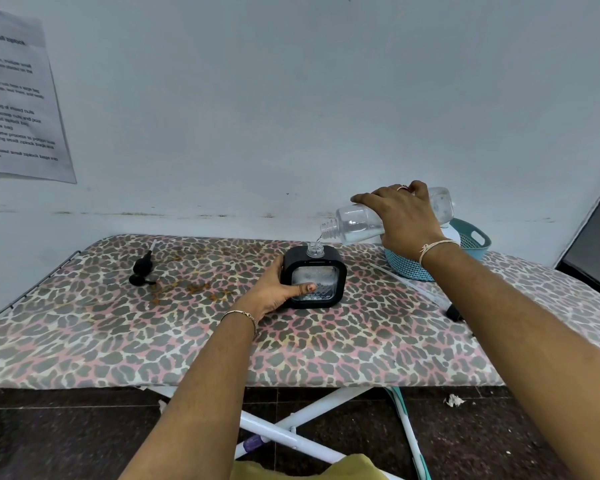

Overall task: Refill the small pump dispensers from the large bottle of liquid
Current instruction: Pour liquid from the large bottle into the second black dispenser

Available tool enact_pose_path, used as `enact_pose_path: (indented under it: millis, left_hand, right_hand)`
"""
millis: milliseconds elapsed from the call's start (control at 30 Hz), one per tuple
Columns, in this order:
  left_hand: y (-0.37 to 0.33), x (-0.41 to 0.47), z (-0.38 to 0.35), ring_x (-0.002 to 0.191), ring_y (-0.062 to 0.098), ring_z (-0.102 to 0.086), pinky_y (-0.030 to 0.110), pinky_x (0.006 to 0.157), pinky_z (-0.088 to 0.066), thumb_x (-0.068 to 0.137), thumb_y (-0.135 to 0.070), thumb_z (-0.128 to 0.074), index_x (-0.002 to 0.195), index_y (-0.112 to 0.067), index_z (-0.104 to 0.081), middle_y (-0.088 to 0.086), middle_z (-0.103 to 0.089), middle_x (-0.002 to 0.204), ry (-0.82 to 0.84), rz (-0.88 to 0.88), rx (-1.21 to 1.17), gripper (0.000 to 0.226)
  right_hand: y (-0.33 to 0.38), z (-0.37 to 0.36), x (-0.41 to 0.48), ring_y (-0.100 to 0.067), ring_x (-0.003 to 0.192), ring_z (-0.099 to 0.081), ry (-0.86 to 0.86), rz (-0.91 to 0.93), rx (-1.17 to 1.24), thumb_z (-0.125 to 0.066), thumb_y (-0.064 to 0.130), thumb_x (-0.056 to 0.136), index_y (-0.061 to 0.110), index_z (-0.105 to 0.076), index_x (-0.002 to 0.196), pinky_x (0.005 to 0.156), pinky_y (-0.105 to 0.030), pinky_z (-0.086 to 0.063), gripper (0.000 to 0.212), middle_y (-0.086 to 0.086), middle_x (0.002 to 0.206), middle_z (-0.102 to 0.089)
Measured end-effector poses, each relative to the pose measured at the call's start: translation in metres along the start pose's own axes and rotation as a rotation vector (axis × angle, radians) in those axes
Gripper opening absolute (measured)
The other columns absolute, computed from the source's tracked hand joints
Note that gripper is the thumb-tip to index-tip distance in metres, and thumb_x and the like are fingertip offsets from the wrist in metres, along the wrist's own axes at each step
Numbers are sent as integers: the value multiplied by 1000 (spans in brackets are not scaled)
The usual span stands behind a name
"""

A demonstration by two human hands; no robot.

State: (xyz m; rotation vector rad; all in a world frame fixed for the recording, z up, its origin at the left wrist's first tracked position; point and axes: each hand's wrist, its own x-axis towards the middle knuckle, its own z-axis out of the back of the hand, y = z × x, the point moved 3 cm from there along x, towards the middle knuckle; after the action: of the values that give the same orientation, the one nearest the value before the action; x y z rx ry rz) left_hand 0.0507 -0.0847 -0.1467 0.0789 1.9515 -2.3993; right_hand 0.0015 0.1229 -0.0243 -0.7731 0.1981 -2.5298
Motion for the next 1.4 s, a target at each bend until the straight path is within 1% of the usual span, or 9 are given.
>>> enact_pose_path:
  millis: [133,367,633,733,833,933,1067,1133,1400]
  left_hand:
    - [1,1,1,122,14,-45,26,101,-36,73,-11,-79,144,-16,-29,1,-50,129,3,12,0,87]
    - [-1,-2,-1,111,10,-44,22,95,-36,75,-8,-77,145,-14,-28,7,-47,140,3,-4,-7,86]
    - [1,1,0,113,12,-45,23,98,-37,75,-9,-77,143,-16,-30,-1,-51,125,6,3,-1,83]
    - [3,3,1,119,16,-47,27,102,-38,73,-11,-79,143,-17,-31,3,-51,132,6,11,2,85]
    - [4,4,1,115,13,-46,25,99,-37,74,-11,-79,143,-17,-31,0,-51,128,4,8,5,84]
    - [6,6,2,122,17,-47,26,101,-38,72,-12,-80,141,-18,-33,-2,-52,125,5,10,13,84]
    - [6,7,2,119,15,-46,25,99,-37,73,-13,-79,143,-17,-30,1,-50,131,7,15,27,85]
    - [6,6,2,115,12,-44,22,97,-36,75,-12,-78,145,-16,-27,0,-49,127,11,18,29,87]
    - [7,8,2,121,15,-46,23,97,-37,74,-10,-79,143,-17,-30,1,-50,129,7,8,18,84]
  right_hand:
    - [0,1,0,-25,114,-53,-2,5,-10,-64,-1,72,35,-44,136,100,-41,-20,76,3,118,-62]
    - [-1,1,-1,-25,113,-53,1,5,-14,-64,-2,72,35,-44,137,101,-43,-20,77,3,120,-61]
    - [-1,0,0,-24,114,-53,0,3,-4,-64,-2,70,35,-44,137,99,-42,-19,78,3,119,-61]
    - [-1,-1,-1,-24,113,-53,-3,5,-13,-64,-2,70,35,-45,136,98,-41,-20,78,3,119,-61]
    - [-1,-2,-1,-24,113,-54,-3,6,-12,-64,-2,71,35,-45,136,97,-41,-19,78,3,119,-61]
    - [-1,-2,-1,-24,112,-53,-7,6,-14,-63,-2,71,36,-44,136,97,-40,-18,78,3,120,-61]
    - [-1,-3,-1,-24,113,-53,-12,3,-9,-64,-3,71,36,-45,136,99,-41,-18,78,3,120,-61]
    - [-1,-2,0,-24,113,-53,-12,6,-11,-64,-3,71,36,-45,136,98,-41,-19,78,3,120,-61]
    - [0,-2,0,-24,112,-53,-20,12,-11,-63,-3,71,35,-46,135,98,-42,-20,76,3,119,-61]
